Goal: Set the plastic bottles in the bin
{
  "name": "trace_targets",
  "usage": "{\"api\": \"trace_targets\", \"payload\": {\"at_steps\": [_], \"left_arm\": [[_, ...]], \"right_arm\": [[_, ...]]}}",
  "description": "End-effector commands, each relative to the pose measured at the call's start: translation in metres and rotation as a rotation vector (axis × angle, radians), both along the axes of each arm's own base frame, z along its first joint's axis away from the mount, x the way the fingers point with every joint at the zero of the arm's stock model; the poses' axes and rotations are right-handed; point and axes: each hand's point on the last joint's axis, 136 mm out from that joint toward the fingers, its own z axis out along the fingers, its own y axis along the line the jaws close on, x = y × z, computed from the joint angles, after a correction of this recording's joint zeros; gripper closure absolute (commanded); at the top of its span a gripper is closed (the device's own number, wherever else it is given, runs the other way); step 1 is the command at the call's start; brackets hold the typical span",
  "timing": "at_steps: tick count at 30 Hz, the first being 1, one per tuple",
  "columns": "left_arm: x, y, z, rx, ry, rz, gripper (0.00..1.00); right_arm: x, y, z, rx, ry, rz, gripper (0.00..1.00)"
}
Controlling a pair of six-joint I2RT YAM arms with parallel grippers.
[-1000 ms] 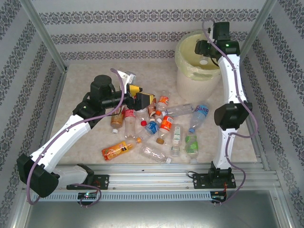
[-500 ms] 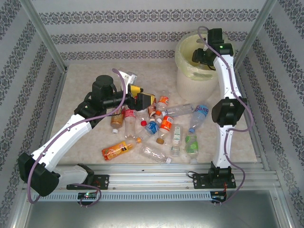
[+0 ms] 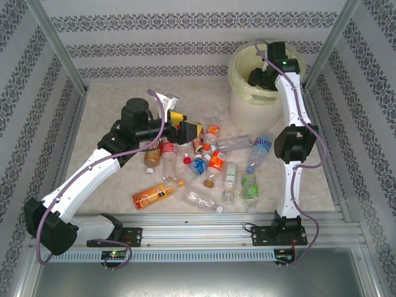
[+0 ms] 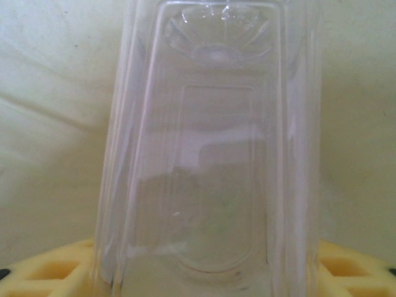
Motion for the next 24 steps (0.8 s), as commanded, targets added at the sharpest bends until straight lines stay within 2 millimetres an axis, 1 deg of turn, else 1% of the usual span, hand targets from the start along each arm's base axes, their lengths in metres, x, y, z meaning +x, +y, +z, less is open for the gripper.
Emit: {"api": "trace_targets", "payload": {"at_steps": [1,5,11,17,24], "left_arm": [[-0.004,-0.004,0.003,0.014,-0.023,-0.019,0.00],[-0.004,-0.004,0.003,0.015,-0.021,-0.019,0.00],[-0.005,-0.004,0.004,0.019,-0.027,-0.018,0.00],[-0.005,-0.002,0.003,0.030,-0.037,-0.006,0.00],[-0.004,0.000,0.002,0.042,-0.044,0.004,0.00]], "right_arm": [[0.002,-0.006,0.007,0.014,-0.015,-0.018,0.31],[0.001,-0.006,0.018,0.016,-0.032,-0.019,0.24],[-0.004,-0.007,0.041,0.011,-0.071,-0.019,0.19],[-0.014,-0.009,0.079,0.004,-0.143,-0.023,0.19],[-0.033,-0.006,0.127,0.002,-0.240,-0.013,0.19]]}}
